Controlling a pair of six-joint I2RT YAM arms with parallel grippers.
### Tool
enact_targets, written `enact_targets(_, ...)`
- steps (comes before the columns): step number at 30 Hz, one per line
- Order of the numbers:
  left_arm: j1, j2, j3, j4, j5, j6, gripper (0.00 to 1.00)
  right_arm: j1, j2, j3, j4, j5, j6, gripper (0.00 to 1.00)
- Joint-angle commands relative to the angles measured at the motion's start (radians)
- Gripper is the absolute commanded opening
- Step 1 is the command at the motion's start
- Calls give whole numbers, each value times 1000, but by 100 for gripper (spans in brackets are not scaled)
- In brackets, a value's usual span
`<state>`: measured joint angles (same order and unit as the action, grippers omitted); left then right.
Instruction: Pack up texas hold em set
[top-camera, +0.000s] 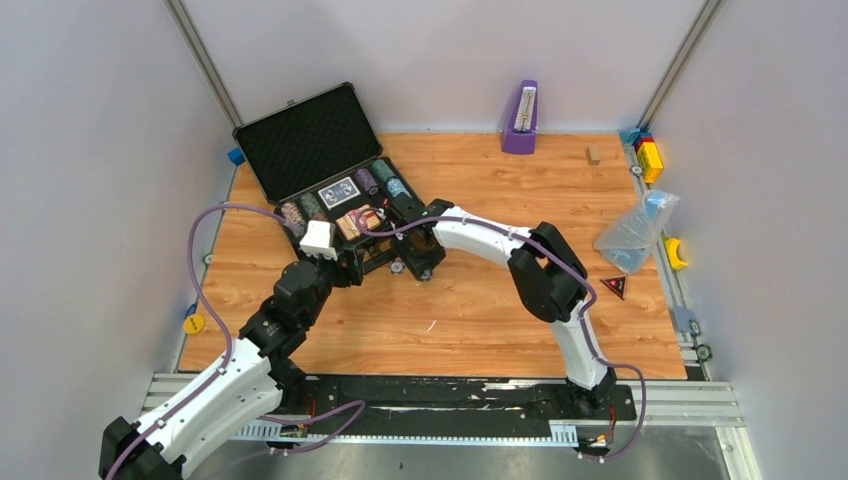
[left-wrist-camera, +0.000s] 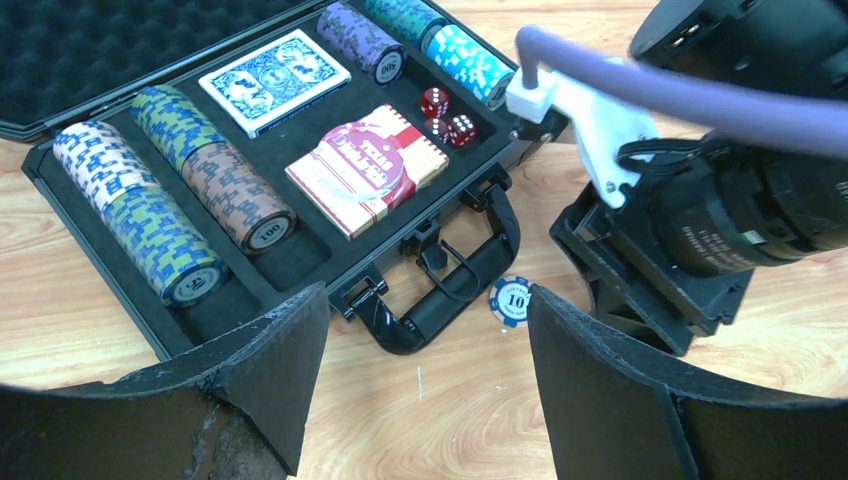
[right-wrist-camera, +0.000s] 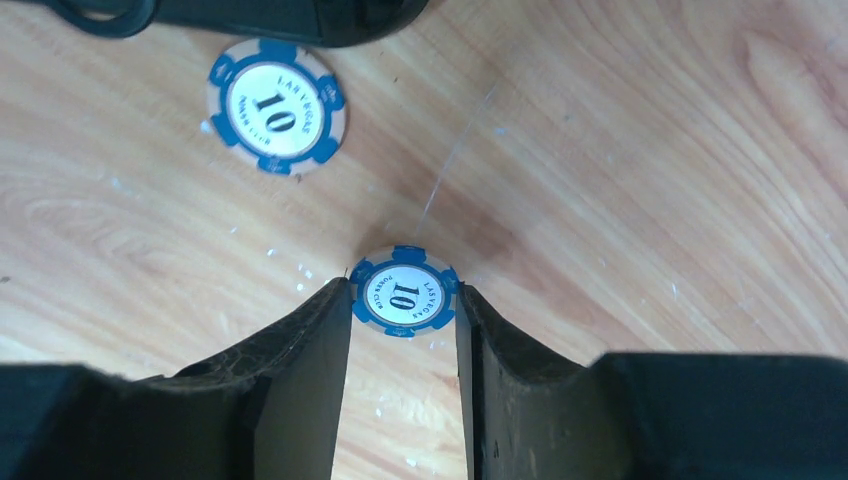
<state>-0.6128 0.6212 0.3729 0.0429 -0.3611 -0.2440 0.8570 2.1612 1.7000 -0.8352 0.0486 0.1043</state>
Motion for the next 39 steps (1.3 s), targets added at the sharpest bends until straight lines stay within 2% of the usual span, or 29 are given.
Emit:
enact_targets(1, -1, -7, 1, 36, -13, -1, 80, 8, -129, 38, -38, -10, 38, 0)
enact_targets(13, 0, -8, -5, 41, -18, -8, 80, 0, -212, 96, 52, 16, 76, 0)
enact_targets(21, -1, -5, -13, 34, -142, -37, 79, -14, -98, 281, 240, 83, 114, 0)
enact_targets(26, 11, -5, -11, 9, -203, -63, 77, -15, 6, 409, 316, 46, 105, 0)
enact_targets(32, 105, 0, -15, -24, -168, -132, 76, -13, 64, 453, 369, -2, 123, 0)
enact_targets(36, 211, 17, -23, -38, -86, -194, 76, -3, 66, 413, 444, -82, 157, 0)
enact_targets(39, 295, 23, -25, -63, -48, -240, 76, 26, 90, 421, 459, -84, 169, 0)
